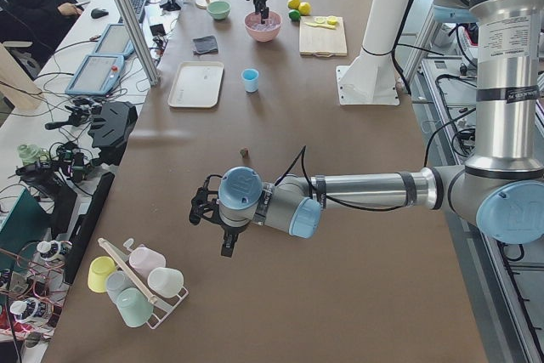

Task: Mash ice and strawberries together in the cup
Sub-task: 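Close the right gripper on an ice cube and lift it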

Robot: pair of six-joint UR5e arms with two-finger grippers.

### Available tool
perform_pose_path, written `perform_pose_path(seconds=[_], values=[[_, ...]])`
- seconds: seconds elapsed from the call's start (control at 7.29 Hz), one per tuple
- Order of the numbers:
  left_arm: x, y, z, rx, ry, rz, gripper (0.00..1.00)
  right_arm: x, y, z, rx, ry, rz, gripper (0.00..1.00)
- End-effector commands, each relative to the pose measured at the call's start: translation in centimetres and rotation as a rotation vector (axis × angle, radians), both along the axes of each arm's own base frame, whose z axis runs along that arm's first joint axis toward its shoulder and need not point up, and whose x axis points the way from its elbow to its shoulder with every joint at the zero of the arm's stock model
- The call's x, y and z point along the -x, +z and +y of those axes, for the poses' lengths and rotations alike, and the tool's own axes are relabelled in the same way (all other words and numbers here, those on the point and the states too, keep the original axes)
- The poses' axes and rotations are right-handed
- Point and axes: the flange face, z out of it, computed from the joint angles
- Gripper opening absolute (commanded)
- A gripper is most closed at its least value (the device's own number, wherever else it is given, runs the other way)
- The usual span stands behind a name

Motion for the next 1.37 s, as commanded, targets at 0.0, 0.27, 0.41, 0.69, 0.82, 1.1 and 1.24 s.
perform_pose_path(seconds=[0.0,0.27,0.41,0.69,0.82,1.1,1.24], values=[[0.0,0.0,0.0,0.001,0.000,0.000,0.99,1.0,-0.2,0.0,-0.009,-0.015,0.003,0.84],[0.0,-0.2,0.0,-0.004,0.000,0.001,0.99,2.0,-0.4,-0.3,-0.023,-0.015,0.014,0.83],[0.0,-0.3,0.0,-0.005,0.000,0.001,0.99,2.6,-0.4,-0.3,-0.027,-0.016,0.020,0.82],[0.0,-0.5,0.0,-0.009,0.000,0.001,0.99,2.8,0.1,-0.1,-0.032,-0.017,0.034,0.72],[0.0,-0.5,0.0,-0.010,0.000,0.001,0.99,3.1,0.9,-0.2,-0.021,-0.018,0.047,0.72],[0.0,-0.7,-0.1,-0.013,0.000,0.001,0.99,3.0,1.1,-0.2,-0.023,-0.014,0.054,0.67],[0.0,-0.6,0.0,-0.012,0.000,0.001,0.99,3.0,1.2,-0.2,-0.022,-0.014,0.055,0.62]])
